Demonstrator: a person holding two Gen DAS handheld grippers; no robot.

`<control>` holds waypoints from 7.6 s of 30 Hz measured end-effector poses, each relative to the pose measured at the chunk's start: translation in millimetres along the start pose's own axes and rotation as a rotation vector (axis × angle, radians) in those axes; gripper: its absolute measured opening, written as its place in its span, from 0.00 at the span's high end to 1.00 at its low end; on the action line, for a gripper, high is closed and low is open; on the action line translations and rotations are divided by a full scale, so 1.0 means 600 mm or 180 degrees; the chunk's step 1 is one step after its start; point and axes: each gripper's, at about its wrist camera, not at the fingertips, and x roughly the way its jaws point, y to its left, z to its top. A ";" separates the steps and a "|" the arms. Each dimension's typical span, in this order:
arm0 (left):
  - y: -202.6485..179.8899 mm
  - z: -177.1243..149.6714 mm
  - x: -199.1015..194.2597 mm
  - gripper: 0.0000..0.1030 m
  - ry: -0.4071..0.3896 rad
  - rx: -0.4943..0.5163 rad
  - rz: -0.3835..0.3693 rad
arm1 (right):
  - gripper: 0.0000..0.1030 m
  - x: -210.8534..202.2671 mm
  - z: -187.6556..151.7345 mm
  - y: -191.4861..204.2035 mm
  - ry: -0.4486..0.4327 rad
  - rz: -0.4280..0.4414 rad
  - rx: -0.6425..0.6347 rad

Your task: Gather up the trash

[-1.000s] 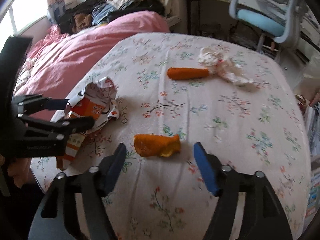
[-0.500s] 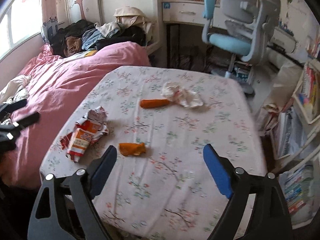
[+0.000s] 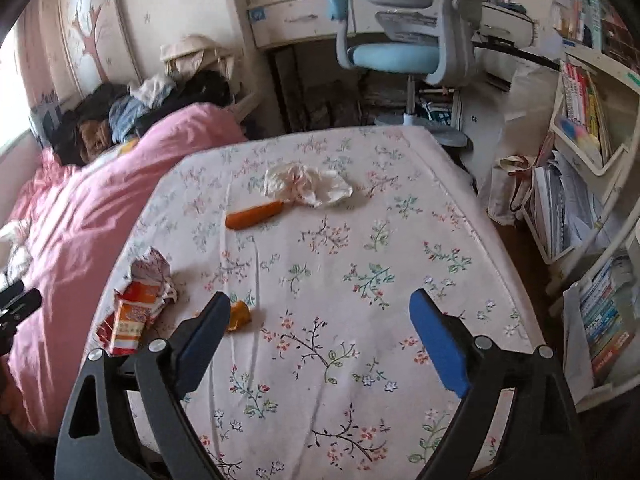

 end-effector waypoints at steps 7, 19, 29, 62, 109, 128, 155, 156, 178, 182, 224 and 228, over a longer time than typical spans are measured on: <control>-0.036 0.000 -0.008 0.07 -0.0057 0.0271 -0.0020 | 0.15 0.017 -0.007 0.032 0.0089 -0.0053 -0.0247; -0.037 -0.002 0.002 0.07 0.0016 0.0289 0.0007 | 0.12 0.019 -0.007 0.035 0.0117 -0.0108 -0.0293; -0.037 -0.001 0.003 0.07 0.0015 0.0288 -0.0001 | 0.12 0.018 -0.008 0.032 0.0107 -0.0130 -0.0306; -0.034 0.003 0.000 0.07 0.0007 0.0250 -0.0044 | 0.12 0.022 -0.012 0.046 0.0136 -0.0190 -0.0426; -0.029 0.005 0.001 0.07 0.0017 0.0226 -0.0064 | 0.12 0.023 -0.014 0.051 0.0151 -0.0201 -0.0487; 0.092 0.027 0.025 0.07 0.0111 -0.0685 -0.0204 | 0.12 0.039 -0.013 0.056 0.0191 0.0036 -0.0382; -0.025 0.026 0.199 0.07 0.0774 0.0000 -0.0034 | 0.53 0.136 -0.022 0.126 0.0726 0.0465 -0.0929; -0.030 0.027 0.207 0.07 0.0793 0.0032 -0.0034 | 0.53 0.136 -0.023 0.125 0.0728 0.0488 -0.0958; -0.060 0.050 0.183 0.68 0.0559 0.0111 -0.0429 | 0.53 0.096 -0.001 0.091 0.0419 0.0618 -0.1053; -0.070 0.054 0.169 0.68 0.0463 0.0205 -0.0406 | 0.53 0.092 -0.001 0.084 0.0409 0.0629 -0.1074; -0.061 -0.205 -0.014 0.68 0.0818 -0.0100 -0.0895 | 0.44 -0.062 -0.245 0.141 0.0894 0.0857 -0.1600; -0.099 -0.273 -0.004 0.65 0.1297 0.0095 -0.0981 | 0.32 -0.105 -0.212 0.085 0.0486 0.0710 -0.1116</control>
